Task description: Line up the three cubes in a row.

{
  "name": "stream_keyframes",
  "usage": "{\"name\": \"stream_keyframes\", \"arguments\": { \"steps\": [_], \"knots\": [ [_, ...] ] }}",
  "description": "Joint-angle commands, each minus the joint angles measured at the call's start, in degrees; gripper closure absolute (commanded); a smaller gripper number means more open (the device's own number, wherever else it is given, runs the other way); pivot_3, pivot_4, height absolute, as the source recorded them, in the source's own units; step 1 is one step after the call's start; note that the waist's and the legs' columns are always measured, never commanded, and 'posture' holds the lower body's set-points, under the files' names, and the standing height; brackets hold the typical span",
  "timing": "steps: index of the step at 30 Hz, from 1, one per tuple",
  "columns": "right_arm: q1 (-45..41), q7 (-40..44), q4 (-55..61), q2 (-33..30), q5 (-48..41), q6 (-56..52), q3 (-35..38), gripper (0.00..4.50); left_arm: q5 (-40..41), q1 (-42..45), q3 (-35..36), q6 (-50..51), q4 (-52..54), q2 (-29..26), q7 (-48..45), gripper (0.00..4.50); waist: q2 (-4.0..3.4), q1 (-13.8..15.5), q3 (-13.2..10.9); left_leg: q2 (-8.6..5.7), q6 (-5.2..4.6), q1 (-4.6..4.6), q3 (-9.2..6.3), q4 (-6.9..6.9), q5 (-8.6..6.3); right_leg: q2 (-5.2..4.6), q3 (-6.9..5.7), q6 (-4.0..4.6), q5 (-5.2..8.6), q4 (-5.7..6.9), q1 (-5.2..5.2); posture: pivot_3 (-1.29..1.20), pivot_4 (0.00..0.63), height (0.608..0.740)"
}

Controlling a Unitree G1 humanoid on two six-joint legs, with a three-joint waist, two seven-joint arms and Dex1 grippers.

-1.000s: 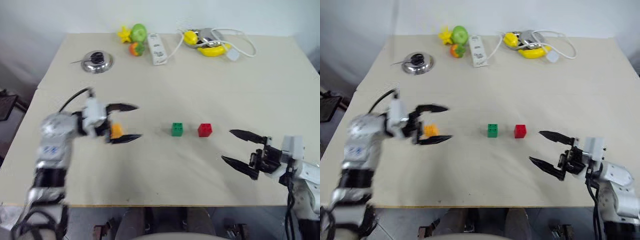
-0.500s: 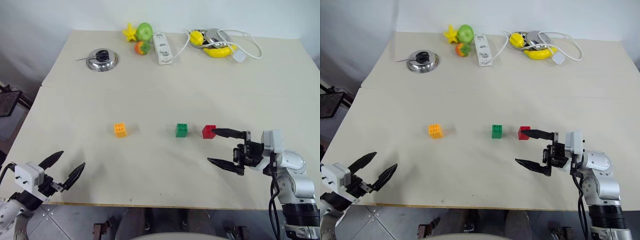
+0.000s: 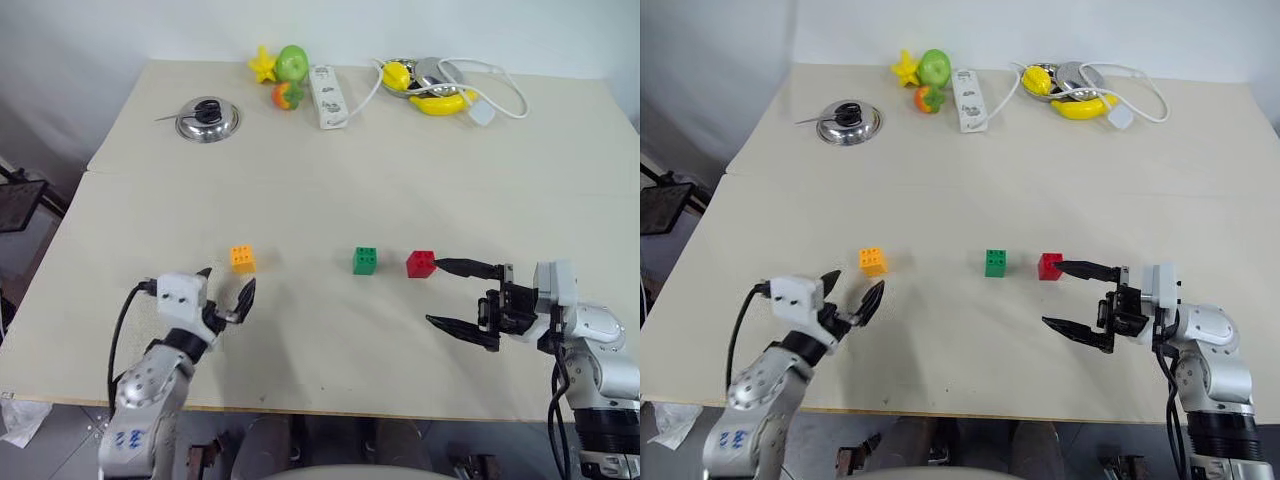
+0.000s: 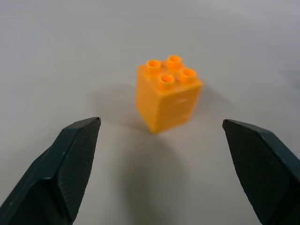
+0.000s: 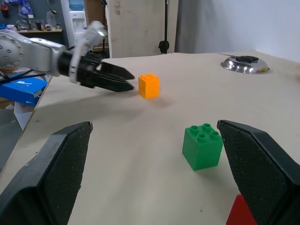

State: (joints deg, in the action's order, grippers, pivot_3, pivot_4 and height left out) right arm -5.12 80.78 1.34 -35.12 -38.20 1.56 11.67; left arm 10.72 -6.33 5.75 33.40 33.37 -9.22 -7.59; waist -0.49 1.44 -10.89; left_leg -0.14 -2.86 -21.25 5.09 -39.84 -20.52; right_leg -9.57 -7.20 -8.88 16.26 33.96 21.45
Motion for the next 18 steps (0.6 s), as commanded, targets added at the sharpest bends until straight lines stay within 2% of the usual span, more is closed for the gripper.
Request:
{"name": "stream_keyframes", "arguments": {
  "steps": [1, 7, 8, 11, 17, 18],
  "knots": [
    [0.7, -0.5, 3.0, -1.0, -1.4, -0.9, 1.6, 0.0, -2.0, 2.8, -3.1, 3.4, -0.2, 1.0, 2.8, 0.09, -0.01, -0.1, 0.0, 0.01, 0.0, 0.01, 0.02, 0.0, 0.0, 0.0, 0.02, 0.0, 0.0, 0.0, 0.0, 0.0, 0.15, 0.74],
    [2.1, -1.8, 5.1, -1.3, -1.5, -2.6, 1.8, 0.0, -5.3, 8.2, -7.9, 5.1, -5.0, 2.3, 5.2, 0.09, -0.02, 0.1, 0.0, 0.02, 0.0, -0.01, 0.03, -0.06, 0.0, 0.02, 0.04, 0.0, 0.0, -0.01, 0.01, 0.0, 0.15, 0.74],
    [2.4, -2.2, 5.5, -1.3, -1.6, -3.0, 2.0, 0.0, -5.7, 8.0, -7.9, 5.5, -5.1, 2.4, 5.7, 0.25, -0.02, 0.1, 0.0, 0.02, 0.01, -0.02, 0.02, -0.06, 0.0, 0.02, 0.04, 0.0, 0.0, -0.01, 0.01, 0.0, 0.15, 0.74],
    [3.0, -2.9, 6.3, -1.4, -1.7, -3.3, 2.5, 0.0, -6.2, 7.2, -7.2, 5.4, -5.0, 2.6, 6.4, 0.99, -0.02, 0.0, 0.0, 0.03, 0.02, -0.01, 0.02, -0.06, -0.01, 0.02, 0.04, 0.0, 0.0, -0.03, 0.01, 0.0, 0.15, 0.74],
    [4.2, -4.1, 7.7, -1.2, -1.5, -3.9, 2.9, 0.0, -6.0, 9.3, -6.4, -1.4, -9.8, -0.8, 1.7, 2.92, -0.05, 0.1, 0.0, 0.04, 0.02, 0.0, 0.02, -0.1, -0.01, 0.0, 0.05, 0.0, 0.0, 0.0, 0.0, 0.0, 0.15, 0.74],
    [4.4, -4.3, 7.9, -1.2, -1.5, -3.9, 3.0, 0.0, -5.8, 9.6, -6.5, -3.2, -10.7, -1.6, 0.3, 3.02, -0.05, 0.2, 0.0, 0.04, 0.02, 0.0, 0.02, -0.11, -0.01, 0.0, 0.05, 0.0, 0.0, 0.0, 0.0, 0.0, 0.15, 0.74]
  ]
}}
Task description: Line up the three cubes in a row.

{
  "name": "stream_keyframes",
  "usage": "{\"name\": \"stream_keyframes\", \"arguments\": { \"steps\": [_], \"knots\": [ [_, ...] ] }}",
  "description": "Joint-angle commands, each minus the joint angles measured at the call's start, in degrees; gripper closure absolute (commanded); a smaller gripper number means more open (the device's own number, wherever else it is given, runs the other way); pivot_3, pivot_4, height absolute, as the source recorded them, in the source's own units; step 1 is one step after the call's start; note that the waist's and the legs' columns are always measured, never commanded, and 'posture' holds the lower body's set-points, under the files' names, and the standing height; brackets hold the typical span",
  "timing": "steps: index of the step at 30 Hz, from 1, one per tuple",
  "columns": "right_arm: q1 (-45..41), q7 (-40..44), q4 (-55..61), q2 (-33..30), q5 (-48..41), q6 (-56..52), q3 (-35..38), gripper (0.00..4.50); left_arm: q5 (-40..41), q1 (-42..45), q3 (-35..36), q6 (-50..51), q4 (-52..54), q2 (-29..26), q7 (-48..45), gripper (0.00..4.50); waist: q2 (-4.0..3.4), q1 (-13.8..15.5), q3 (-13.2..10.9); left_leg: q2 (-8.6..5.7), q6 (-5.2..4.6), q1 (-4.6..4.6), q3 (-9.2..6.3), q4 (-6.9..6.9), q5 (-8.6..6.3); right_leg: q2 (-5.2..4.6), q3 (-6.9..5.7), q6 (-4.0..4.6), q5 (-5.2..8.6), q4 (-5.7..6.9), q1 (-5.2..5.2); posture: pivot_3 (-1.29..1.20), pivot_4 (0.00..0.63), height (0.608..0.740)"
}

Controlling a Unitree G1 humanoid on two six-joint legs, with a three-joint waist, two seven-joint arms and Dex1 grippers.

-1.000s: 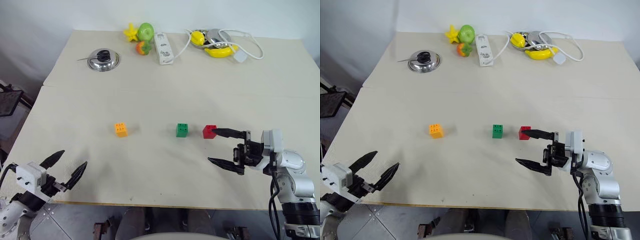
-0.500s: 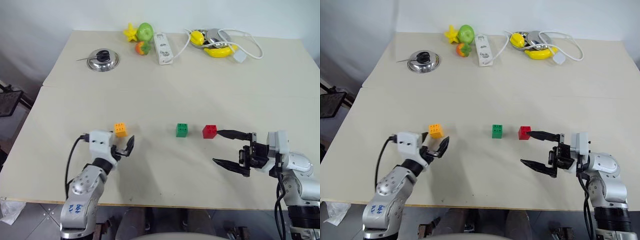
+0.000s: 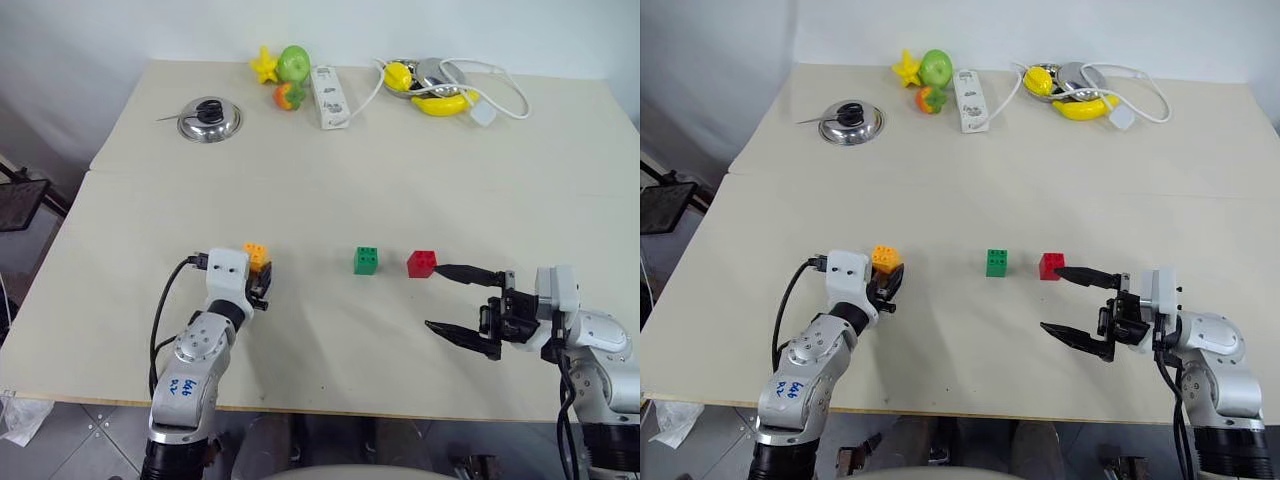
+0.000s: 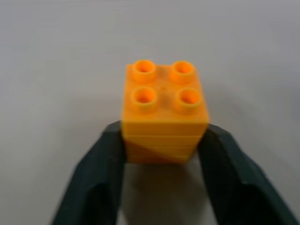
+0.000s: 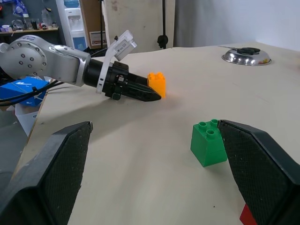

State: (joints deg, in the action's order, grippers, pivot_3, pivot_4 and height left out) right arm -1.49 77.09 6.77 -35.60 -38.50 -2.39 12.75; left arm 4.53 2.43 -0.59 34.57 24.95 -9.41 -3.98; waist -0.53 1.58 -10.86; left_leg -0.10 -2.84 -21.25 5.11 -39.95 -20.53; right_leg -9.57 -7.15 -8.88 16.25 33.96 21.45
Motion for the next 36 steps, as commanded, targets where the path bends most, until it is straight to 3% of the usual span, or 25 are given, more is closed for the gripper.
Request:
{"name": "stream_keyframes", "arguments": {
  "steps": [1, 6, 10, 18, 24, 36],
  "knots": [
    [1.2, -1.0, 2.8, -0.7, -1.0, 0.2, 2.2, 0.0, 1.4, 1.2, 0.1, -7.1, -3.6, -2.5, -6.0, 3.01, -0.01, 0.1, 0.0, -0.01, 0.0, 0.0, 0.0, -0.02, 0.0, -0.02, 0.0, 0.0, 0.0, 0.02, 0.0, 0.0, 0.15, 0.74],
    [5.2, -1.8, 5.5, -1.5, -2.7, 0.3, 6.3, 0.0, 7.2, 5.1, 0.8, -27.6, -14.8, -13.9, -30.6, 3.01, -0.04, -0.1, 0.0, 0.02, 0.04, -0.04, 0.02, 0.0, -0.02, -0.01, -0.03, 0.03, 0.02, 0.03, 0.1, 0.0, 0.15, 0.74],
    [11.6, -1.2, 6.4, -3.2, -3.4, 0.4, 12.0, 0.0, 9.8, 17.1, -0.1, -39.8, -32.4, -22.0, -50.3, 3.01, -0.09, 0.2, 0.0, 0.0, 0.05, -0.04, 0.05, 0.01, -0.03, -0.01, -0.05, 0.03, 0.02, 0.01, 0.1, 0.0, 0.15, 0.74],
    [19.9, -3.9, 9.0, -0.5, -3.1, 2.1, 15.8, 0.0, 7.6, 41.2, -5.3, -50.8, -65.9, -20.6, -74.3, 3.01, -0.05, -0.2, 0.0, -0.24, -0.08, -0.06, 0.21, 0.04, -0.02, 0.05, -0.09, -0.06, -0.03, -0.03, 0.07, 0.0, 0.15, 0.74],
    [21.2, -5.8, 11.3, 1.0, -2.7, 2.4, 15.1, 0.0, 3.9, 48.6, -7.6, -57.3, -79.9, -17.7, -80.5, 3.01, 0.05, -0.5, 0.0, -0.17, -0.08, -0.07, 0.28, 0.04, -0.02, 0.23, -0.09, -0.06, -0.03, -0.07, 0.11, 0.0, 0.15, 0.74],
    [20.9, -6.4, 11.0, 1.7, -2.4, 2.7, 13.7, 0.0, -1.9, 53.5, -6.8, -61.5, -91.5, -11.8, -73.8, 3.01, 0.1, 0.4, -0.1, -0.09, -0.2, -0.13, 0.14, -0.05, -0.02, 0.08, -0.03, -0.15, -0.08, -0.04, 0.06, 0.0, 0.15, 0.74]
  ]
}}
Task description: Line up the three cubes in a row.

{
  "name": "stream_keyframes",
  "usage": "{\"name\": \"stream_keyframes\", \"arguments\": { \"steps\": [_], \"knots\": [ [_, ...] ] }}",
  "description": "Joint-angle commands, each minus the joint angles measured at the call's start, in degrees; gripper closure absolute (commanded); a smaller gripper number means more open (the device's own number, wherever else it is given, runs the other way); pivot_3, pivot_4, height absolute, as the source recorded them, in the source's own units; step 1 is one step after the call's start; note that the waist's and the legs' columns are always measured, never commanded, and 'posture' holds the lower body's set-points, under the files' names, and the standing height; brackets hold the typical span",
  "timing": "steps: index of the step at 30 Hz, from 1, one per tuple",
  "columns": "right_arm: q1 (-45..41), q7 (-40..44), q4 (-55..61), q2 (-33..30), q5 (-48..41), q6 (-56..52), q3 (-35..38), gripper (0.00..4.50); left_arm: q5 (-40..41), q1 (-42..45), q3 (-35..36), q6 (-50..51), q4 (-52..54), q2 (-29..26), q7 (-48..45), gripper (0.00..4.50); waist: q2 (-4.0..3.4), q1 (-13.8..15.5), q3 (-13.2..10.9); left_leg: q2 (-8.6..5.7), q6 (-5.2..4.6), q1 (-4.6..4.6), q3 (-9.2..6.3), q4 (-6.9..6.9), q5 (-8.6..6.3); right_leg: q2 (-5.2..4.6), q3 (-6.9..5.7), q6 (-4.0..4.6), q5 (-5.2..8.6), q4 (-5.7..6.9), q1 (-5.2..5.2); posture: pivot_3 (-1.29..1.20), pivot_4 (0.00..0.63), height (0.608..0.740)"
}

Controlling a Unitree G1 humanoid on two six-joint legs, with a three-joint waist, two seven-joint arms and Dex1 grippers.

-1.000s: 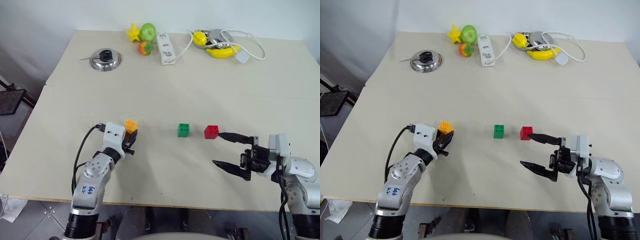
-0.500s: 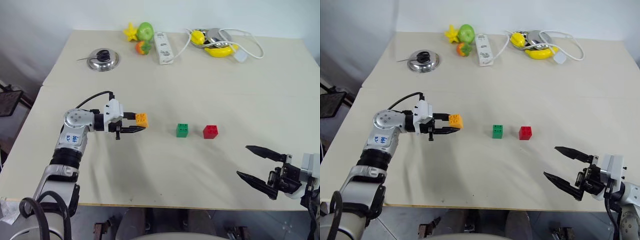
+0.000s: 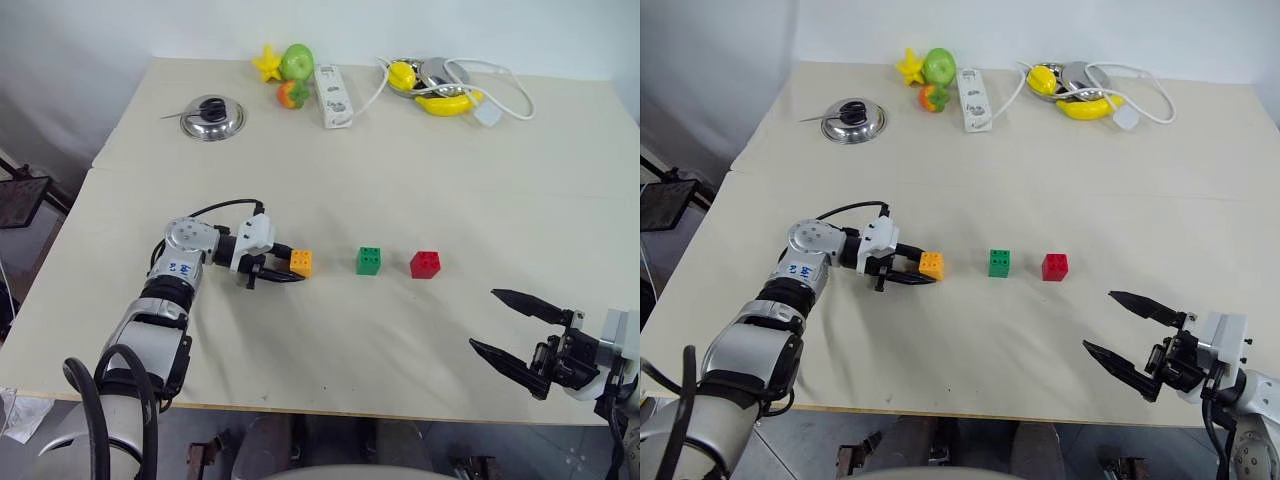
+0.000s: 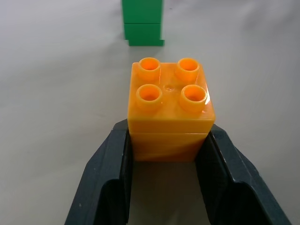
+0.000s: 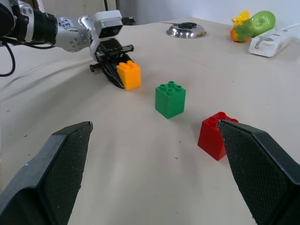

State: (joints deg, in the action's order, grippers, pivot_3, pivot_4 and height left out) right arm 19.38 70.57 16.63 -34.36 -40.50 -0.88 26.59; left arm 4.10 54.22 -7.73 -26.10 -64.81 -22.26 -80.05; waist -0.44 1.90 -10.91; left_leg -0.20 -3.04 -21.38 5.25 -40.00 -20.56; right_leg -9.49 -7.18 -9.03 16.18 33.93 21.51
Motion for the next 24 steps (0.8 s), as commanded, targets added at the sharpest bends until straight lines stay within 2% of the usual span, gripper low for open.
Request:
{"name": "stream_keyframes", "arguments": {
  "steps": [1, 13, 15, 17, 21, 24],
  "knots": [
    [0.0, 0.2, 1.0, 0.4, -0.3, 1.3, -0.2, 0.0, -1.6, 2.0, 0.5, -0.9, -2.1, 1.2, 2.5, 3.01, 0.0, 0.0, 0.0, 0.0, -0.01, 0.0, 0.0, 0.0, 0.0, 0.0, 0.0, -0.01, 0.0, -0.01, 0.0, 0.0, 0.15, 0.74],
    [-0.3, -0.5, 1.0, 1.6, 0.4, 2.2, -2.3, 0.0, -4.4, 4.7, 0.6, -1.3, -5.7, 2.0, 3.0, 3.01, 0.0, -0.3, 0.0, 0.0, -0.02, 0.0, 0.02, -0.01, 0.01, 0.0, 0.0, -0.02, -0.01, 0.0, 0.01, 0.0, 0.15, 0.74],
    [-0.2, -0.5, 1.0, 1.8, 0.5, 2.4, -2.6, 0.0, -3.2, 5.1, 2.0, -0.5, -5.7, 1.9, 3.0, 2.3, 0.0, -0.3, 0.0, 0.0, -0.02, 0.0, 0.01, -0.01, 0.01, 0.0, 0.0, -0.02, -0.01, 0.01, 0.01, 0.0, 0.15, 0.74],
    [-0.3, -0.7, 1.1, 1.9, 0.5, 2.5, -2.8, 0.0, -1.1, 5.0, 4.1, -0.1, -4.7, 1.3, 1.8, 1.79, 0.01, -0.4, 0.0, 0.01, -0.02, -0.01, 0.01, -0.02, 0.01, 0.0, 0.0, -0.02, -0.01, 0.02, 0.02, 0.0, 0.15, 0.74],
    [-0.7, -0.3, 0.6, 1.4, 0.2, 2.8, -2.5, 0.0, 3.0, 1.4, 7.8, 1.0, 0.4, -2.7, -4.6, 0.56, 0.02, -0.7, 0.0, 0.02, -0.02, -0.06, 0.02, 0.0, 0.01, 0.01, -0.02, -0.02, -0.01, 0.01, 0.08, 0.0, 0.15, 0.74],
    [-1.4, 0.2, -0.2, 0.9, -0.4, 3.1, -1.9, 0.0, 7.7, -7.0, 10.8, 4.5, 10.3, -8.3, -9.2, 0.56, -0.01, -1.7, 0.0, 0.07, -0.01, -0.01, 0.07, 0.04, 0.0, 0.02, -0.01, -0.01, -0.01, 0.02, 0.09, 0.0, 0.15, 0.74]
  ]
}}
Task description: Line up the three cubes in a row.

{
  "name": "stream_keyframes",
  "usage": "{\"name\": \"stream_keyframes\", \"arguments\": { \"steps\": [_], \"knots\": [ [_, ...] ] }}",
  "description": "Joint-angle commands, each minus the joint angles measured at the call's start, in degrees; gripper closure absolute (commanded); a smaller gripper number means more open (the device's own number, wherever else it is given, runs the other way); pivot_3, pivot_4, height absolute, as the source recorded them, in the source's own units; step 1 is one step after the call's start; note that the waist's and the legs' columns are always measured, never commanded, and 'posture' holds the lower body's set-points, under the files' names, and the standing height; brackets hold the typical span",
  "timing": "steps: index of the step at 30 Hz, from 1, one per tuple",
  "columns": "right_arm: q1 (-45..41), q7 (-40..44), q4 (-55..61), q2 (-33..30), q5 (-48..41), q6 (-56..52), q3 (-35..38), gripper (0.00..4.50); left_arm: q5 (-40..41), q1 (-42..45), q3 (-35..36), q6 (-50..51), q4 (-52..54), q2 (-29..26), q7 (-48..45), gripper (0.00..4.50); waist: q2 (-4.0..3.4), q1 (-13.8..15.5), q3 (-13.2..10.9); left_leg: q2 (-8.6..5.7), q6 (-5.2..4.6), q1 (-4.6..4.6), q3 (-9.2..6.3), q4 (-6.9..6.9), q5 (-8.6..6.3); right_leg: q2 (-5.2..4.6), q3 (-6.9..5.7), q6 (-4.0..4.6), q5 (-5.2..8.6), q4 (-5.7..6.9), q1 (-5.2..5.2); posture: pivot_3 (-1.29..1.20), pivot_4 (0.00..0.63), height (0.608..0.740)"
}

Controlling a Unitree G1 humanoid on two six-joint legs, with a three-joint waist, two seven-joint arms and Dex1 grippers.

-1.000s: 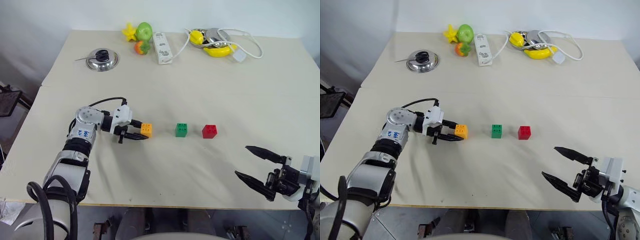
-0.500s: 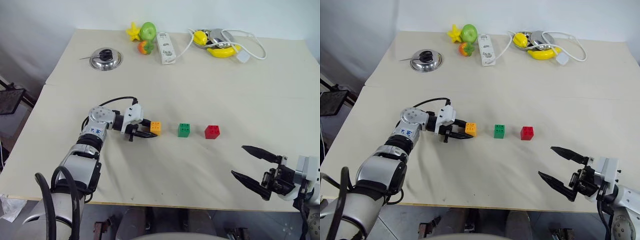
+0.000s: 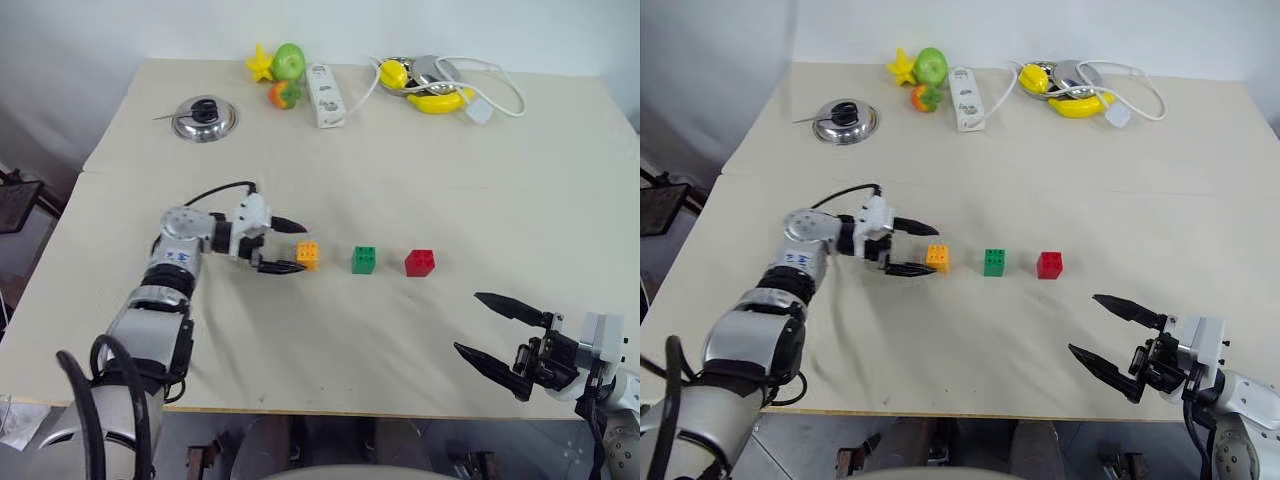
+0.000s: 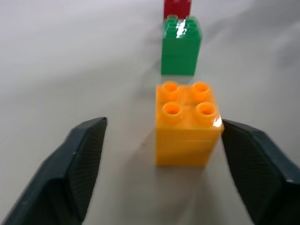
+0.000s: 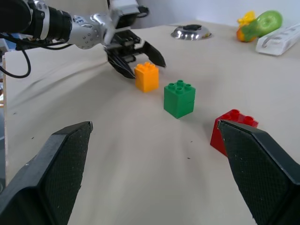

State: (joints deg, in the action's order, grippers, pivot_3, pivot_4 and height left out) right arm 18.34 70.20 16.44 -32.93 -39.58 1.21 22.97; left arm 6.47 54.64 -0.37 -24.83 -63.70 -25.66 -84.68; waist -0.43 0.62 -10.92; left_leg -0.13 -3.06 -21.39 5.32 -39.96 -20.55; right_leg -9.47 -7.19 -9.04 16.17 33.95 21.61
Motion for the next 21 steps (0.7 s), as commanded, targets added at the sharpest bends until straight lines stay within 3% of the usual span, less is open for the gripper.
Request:
{"name": "stream_keyframes", "arguments": {
  "steps": [1, 5, 9, 15, 21],
  "knots": [
    [-0.6, 1.0, -0.4, -0.6, -1.5, 1.2, 1.9, 0.0, 7.1, -11.2, 4.3, 5.6, 14.3, -6.4, -5.3, 0.56, -0.04, -1.0, 0.0, 0.0, 0.0, 0.02, 0.02, 0.02, 0.0, 0.01, 0.0, 0.0, 0.0, 0.0, 0.0, 0.0, 0.15, 0.74],
    [-2.9, 2.7, -2.4, -1.2, -2.6, 1.5, 2.6, 0.0, 15.2, -28.5, 9.6, 15.2, 36.0, -13.0, -1.6, 0.56, -0.03, -1.8, 0.0, 0.09, 0.03, 0.09, -0.02, 0.04, -0.02, -0.01, 0.01, 0.03, 0.02, 0.06, -0.01, 0.0, 0.15, 0.74],
    [-7.6, 5.1, -6.2, -1.8, -3.1, 2.3, 2.7, 0.0, 18.1, -39.6, 14.1, 20.1, 49.6, -13.9, 6.6, 0.56, -0.03, -0.5, 0.0, 0.03, 0.02, 0.13, -0.15, -0.09, -0.01, -0.19, 0.04, 0.03, 0.01, 0.09, -0.14, 0.0, 0.15, 0.74],
    [-11.9, 8.2, -9.4, -1.6, -2.9, 2.6, 1.4, 0.0, 21.2, -45.8, 16.8, 22.7, 59.0, -12.0, 13.0, 0.56, -0.06, 0.2, 0.0, -0.02, 0.07, 0.18, -0.16, -0.04, -0.04, -0.3, 0.11, 0.05, 0.01, 0.12, -0.09, 0.0, 0.15, 0.74],
    [-14.3, 10.8, -13.3, -2.5, -1.8, 3.2, 0.7, 0.0, 21.7, -44.2, 15.4, 23.5, 59.0, -11.8, 13.8, 0.56, -0.07, 0.1, 0.0, -0.02, 0.09, 0.17, -0.07, 0.02, -0.05, -0.18, 0.05, 0.06, 0.01, 0.08, -0.08, 0.0, 0.15, 0.74]
  ]
}}
